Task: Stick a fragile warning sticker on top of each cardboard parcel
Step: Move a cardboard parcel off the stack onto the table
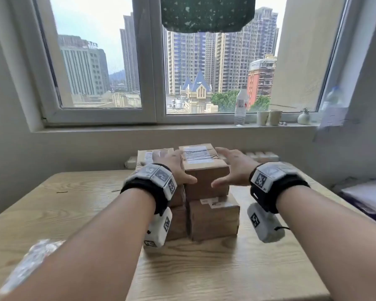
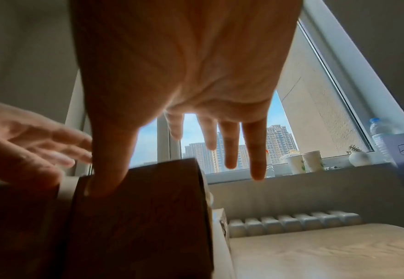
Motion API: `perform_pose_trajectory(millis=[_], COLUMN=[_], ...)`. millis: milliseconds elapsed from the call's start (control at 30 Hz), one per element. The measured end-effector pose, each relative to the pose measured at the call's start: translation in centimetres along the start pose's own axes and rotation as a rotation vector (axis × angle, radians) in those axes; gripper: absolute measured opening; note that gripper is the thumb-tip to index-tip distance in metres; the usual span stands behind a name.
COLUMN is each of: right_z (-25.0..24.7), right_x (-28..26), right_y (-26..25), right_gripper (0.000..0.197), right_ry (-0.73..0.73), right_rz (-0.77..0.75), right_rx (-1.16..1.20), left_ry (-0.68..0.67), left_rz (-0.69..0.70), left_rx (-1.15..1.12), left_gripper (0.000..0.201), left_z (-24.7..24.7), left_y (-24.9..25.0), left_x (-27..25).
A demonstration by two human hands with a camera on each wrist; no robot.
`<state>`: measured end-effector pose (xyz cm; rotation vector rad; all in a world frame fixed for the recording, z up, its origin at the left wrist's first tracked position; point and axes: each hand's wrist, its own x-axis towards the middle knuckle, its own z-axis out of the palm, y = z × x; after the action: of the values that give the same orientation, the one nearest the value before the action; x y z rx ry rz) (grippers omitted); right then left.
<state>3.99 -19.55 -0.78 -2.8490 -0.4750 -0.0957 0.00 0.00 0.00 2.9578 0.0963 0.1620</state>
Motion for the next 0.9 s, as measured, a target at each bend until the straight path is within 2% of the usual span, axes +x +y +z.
perform_pose_trajectory(millis=[67, 167, 267, 367, 467, 567, 633, 700, 767, 800, 900], right_z=[1.4, 4.5, 6.0, 6.8, 6.8, 6.5, 6.3, 5.7, 5.0, 4.8, 4.7], right_x=[-0.6, -1.4, -1.1, -0.7, -0.3, 0.3, 0.7, 1.3, 2.1, 2.6, 4.2], right_y=[0.3, 0.5, 0.2, 0.0, -0.4, -0.6, -0.7, -1.1, -1.4, -1.4, -1.2], right_gripper=[0.136, 0.149, 0.151, 0.148, 0.142, 0.135, 0.119, 0.093, 0.068, 0.062, 0.076], right_ry=[-0.041, -0.058, 0.015, 0.048, 0.048, 0.022, 0.049, 0.117, 0.168, 0.179, 0.18], right_rz=[-0.005, 0.005, 0.006, 0.033, 0.045, 0.027, 0.029, 0.052, 0.125, 0.17, 0.306], right_rx=[0.013, -0.043, -0.033, 0.0, 0.003, 0.046, 0.176, 0.328, 0.425, 0.477, 0.668], left_ry=[-0.006, 0.012, 0.051, 0.129, 0.158, 0.126, 0.125, 0.114, 0.04, -0.003, -0.019], left_rz=[-0.051, -0.038, 0.0, 0.018, 0.034, 0.021, 0.009, -0.019, -0.064, -0.083, -0.138], left_rx=[0.016, 0.136, 0.266, 0.292, 0.292, 0.247, 0.16, 0.073, 0.003, -0.026, -0.099], left_gripper=[0.112, 0.131, 0.134, 0.131, 0.125, 0.118, 0.101, 0.085, 0.073, 0.065, 0.05], left_z=[0.6, 2.9, 4.7, 5.6, 5.7, 5.0, 4.4, 3.5, 2.6, 2.3, 2.2], left_y=[-0.6, -1.5, -1.6, -2.1, -2.7, -2.7, -1.9, -0.9, 0.2, 0.6, 1.2], left_x=[-0.7, -0.9, -1.0, -0.6, -0.1, 0.3, 0.7, 1.3, 1.8, 2.0, 2.6])
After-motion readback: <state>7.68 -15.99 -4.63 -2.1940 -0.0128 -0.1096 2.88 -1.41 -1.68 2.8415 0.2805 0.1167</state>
